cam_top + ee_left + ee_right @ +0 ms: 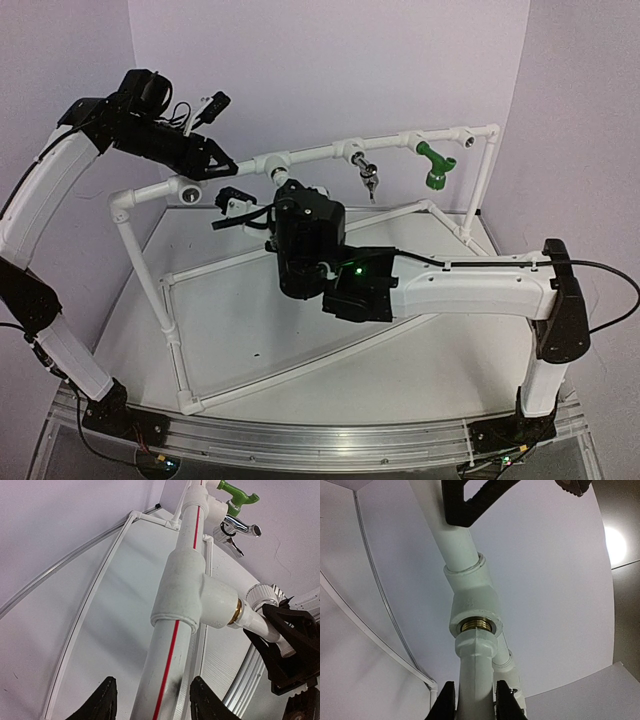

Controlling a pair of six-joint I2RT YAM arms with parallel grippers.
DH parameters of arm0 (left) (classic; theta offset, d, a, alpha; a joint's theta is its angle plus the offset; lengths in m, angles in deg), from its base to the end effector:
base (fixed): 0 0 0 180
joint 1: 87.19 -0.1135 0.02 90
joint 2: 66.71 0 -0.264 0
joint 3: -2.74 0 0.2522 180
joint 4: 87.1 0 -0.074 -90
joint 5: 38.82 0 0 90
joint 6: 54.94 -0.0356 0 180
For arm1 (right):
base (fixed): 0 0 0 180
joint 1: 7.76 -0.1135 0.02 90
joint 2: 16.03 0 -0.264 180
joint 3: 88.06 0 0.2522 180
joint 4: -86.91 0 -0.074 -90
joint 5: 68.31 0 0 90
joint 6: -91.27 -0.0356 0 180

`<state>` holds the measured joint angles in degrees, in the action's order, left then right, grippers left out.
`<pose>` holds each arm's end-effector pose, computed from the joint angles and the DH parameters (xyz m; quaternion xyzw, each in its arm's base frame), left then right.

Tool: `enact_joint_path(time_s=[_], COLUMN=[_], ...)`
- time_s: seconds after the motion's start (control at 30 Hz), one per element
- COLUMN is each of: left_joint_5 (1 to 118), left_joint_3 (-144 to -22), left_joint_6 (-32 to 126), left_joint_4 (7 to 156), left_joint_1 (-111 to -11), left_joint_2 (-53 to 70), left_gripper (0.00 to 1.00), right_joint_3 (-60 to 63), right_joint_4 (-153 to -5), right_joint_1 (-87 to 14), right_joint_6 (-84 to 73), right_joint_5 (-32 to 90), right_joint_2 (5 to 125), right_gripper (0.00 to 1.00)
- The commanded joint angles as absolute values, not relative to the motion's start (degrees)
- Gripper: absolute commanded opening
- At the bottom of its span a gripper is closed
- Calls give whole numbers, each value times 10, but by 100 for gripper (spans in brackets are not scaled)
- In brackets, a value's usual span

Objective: Install the water faucets

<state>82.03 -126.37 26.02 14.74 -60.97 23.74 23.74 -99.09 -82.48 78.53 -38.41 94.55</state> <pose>0.2608 -0.1488 0.4685 0.3722 0.7966 -0.2993 0.3707 0.1499 0.4317 0.3776 -0.4643 0.5031 -0.3454 0.6419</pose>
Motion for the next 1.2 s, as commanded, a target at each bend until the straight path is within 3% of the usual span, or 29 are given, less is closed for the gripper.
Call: enact_joint_path(time_s=[0.0,1.17], left_joint_5=[883,889], left_joint_3=[-1251,-1239], left_joint_6=[274,273], left_joint_4=[91,97], left_joint_1=[-593,-593], left_joint_2=[246,247], left_gripper=[48,40], right_joint_3=[275,343], right_joint_4=[-1022,-964], right_joint_1=[-812,-806], right_joint_6=[730,429], right_joint_5=[-328,-261], right_joint_2=[956,950], right_gripper=[0,0])
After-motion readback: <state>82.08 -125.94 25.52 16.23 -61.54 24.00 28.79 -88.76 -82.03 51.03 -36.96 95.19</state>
